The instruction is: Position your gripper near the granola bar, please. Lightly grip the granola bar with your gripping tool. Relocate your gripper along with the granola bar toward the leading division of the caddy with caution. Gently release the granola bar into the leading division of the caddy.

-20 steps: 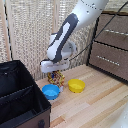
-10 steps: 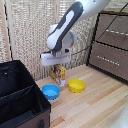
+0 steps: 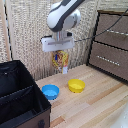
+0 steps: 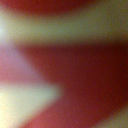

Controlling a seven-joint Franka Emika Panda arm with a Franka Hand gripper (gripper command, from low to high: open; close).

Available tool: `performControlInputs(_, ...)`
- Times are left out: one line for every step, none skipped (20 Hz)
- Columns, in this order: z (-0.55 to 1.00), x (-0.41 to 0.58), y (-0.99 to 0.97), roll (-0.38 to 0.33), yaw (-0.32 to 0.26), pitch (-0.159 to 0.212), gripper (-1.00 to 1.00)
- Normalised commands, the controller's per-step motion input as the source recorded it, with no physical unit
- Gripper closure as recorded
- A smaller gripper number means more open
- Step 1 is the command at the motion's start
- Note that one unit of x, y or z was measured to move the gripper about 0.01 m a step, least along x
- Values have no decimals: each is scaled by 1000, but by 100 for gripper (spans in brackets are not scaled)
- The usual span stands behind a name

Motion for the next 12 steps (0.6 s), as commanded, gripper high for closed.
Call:
performControlInputs(751,0,126,3,-103,134,100)
performControlInputs(743,0,137,4,-100,132,100)
performControlInputs(711,-66,177,19,-114,104,100)
performControlInputs(623,-171,143,54,-180,27,100)
performControlInputs(626,-171,169,66,-212,0,100)
performControlInputs(649,-169,171,62,-215,0,100)
performControlInputs(663,-160,169,63,-220,0,100)
performControlInputs(671,-154,169,65,-223,-3,100)
performControlInputs(669,-154,171,65,-223,-3,100)
performControlInputs(700,-129,180,72,-228,-21,100)
performControlInputs(780,-80,180,64,-258,-61,100)
performControlInputs(780,-77,180,58,-259,-62,100)
